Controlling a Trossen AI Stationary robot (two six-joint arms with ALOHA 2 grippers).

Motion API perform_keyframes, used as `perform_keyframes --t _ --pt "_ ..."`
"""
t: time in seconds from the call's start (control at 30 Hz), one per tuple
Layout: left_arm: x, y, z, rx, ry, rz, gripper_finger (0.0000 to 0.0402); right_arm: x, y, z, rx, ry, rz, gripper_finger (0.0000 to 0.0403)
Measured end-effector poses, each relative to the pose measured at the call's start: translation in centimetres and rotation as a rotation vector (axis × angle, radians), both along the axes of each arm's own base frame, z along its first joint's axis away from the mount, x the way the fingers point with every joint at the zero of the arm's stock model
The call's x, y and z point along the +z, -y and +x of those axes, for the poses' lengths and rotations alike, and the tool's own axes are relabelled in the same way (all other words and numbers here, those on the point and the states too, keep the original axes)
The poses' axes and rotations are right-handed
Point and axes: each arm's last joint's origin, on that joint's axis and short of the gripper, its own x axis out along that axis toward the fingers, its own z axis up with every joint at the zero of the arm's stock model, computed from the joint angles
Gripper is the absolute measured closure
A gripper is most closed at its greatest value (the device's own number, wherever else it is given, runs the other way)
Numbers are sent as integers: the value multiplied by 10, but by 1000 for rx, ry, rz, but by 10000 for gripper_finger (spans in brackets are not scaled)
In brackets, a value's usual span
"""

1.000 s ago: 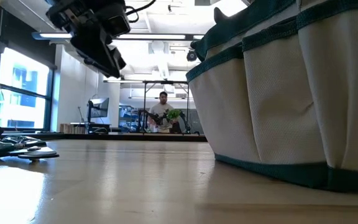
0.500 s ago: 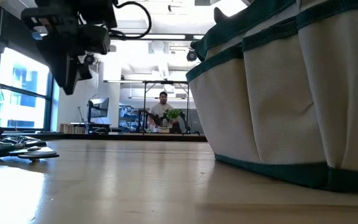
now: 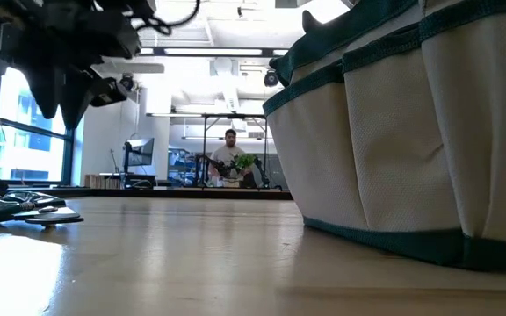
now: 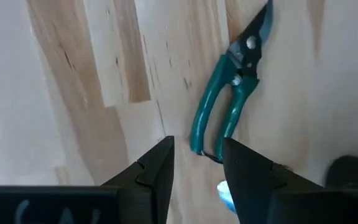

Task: Pick & Place Garden tools in Gardening bag
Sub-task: Put the green shear scissors into the green gardening bag

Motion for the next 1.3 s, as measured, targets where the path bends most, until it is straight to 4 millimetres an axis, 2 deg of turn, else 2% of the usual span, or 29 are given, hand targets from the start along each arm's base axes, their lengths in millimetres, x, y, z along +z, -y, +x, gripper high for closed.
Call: perform_keyframes --t 0.37,0.77,1.3 --pt "-2 33 -2 -123 40 206 273 0 -1 2 2 10 4 270" --pt "-4 39 5 -129 85 225 273 -1 -1 2 4 7 6 270" --pt "-51 45 29 -163 -111 257 273 -1 -3 0 -4 -5 32 270"
